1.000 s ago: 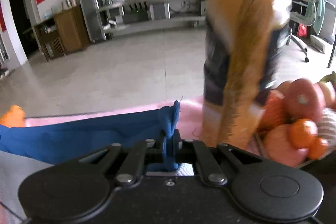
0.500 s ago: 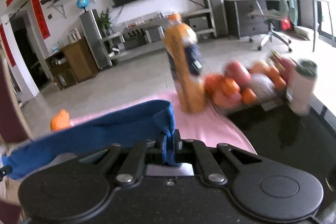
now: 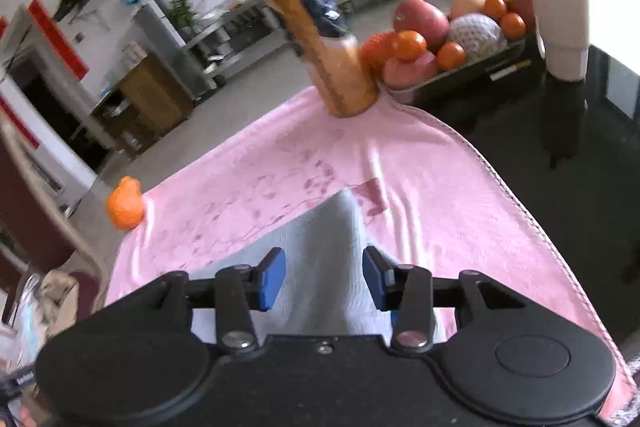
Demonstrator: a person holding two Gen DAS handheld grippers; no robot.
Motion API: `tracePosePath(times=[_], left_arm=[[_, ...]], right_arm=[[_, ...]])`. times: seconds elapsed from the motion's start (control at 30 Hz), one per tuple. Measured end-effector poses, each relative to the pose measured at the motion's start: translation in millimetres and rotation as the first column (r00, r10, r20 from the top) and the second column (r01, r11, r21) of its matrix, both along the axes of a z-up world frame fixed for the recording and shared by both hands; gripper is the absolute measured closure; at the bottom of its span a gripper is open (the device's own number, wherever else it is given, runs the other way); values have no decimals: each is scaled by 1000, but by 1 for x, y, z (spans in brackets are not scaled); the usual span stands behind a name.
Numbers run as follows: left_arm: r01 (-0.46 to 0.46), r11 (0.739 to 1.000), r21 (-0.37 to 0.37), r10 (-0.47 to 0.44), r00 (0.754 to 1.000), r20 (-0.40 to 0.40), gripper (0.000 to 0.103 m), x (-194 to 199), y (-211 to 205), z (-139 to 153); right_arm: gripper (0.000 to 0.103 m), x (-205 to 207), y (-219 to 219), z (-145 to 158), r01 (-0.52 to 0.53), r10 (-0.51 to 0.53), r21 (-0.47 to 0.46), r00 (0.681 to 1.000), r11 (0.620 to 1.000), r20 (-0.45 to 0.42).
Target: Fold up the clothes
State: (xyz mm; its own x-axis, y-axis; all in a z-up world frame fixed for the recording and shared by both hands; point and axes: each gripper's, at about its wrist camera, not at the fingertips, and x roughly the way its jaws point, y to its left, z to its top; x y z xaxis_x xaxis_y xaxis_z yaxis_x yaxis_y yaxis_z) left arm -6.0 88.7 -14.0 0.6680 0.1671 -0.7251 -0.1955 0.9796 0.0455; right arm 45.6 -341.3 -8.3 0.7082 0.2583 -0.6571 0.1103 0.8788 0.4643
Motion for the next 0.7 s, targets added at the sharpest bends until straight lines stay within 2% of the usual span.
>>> tracePosePath(times=[0.07, 0.13, 0.2, 0.33, 0.47, 0.53, 0.7], left_arm=[[-30, 999, -18, 29, 999, -43, 60, 5, 2, -19], [-48, 998, -30, 45, 996, -81, 58, 11, 5, -23], [-66, 998, -9, 66, 995, -69, 49, 13, 7, -22], [-90, 996, 8, 90, 993, -76, 43, 16, 11, -24], [-90, 996, 6, 90, 991, -95, 39, 19, 13, -28], [-92, 996, 7, 93, 991, -97, 37, 19, 14, -29], [-114, 992, -44, 110, 990, -94, 37, 14, 21, -28]], right_arm=[[61, 1, -4, -19, 61, -60, 7, 996, 998, -58], [61, 3, -11, -23, 75, -70, 53, 994, 996, -83], [61, 5, -17, -24, 75, -68, 89, 994, 993, -81], [61, 10, -16, -35, 63, -46, 107, 988, 992, -148], [61, 12, -3, -45, 23, -4, 86, 978, 996, -211], [61, 12, 3, -43, -1, 14, 62, 979, 998, -203], [61, 9, 12, -41, -48, 50, 16, 976, 999, -211]])
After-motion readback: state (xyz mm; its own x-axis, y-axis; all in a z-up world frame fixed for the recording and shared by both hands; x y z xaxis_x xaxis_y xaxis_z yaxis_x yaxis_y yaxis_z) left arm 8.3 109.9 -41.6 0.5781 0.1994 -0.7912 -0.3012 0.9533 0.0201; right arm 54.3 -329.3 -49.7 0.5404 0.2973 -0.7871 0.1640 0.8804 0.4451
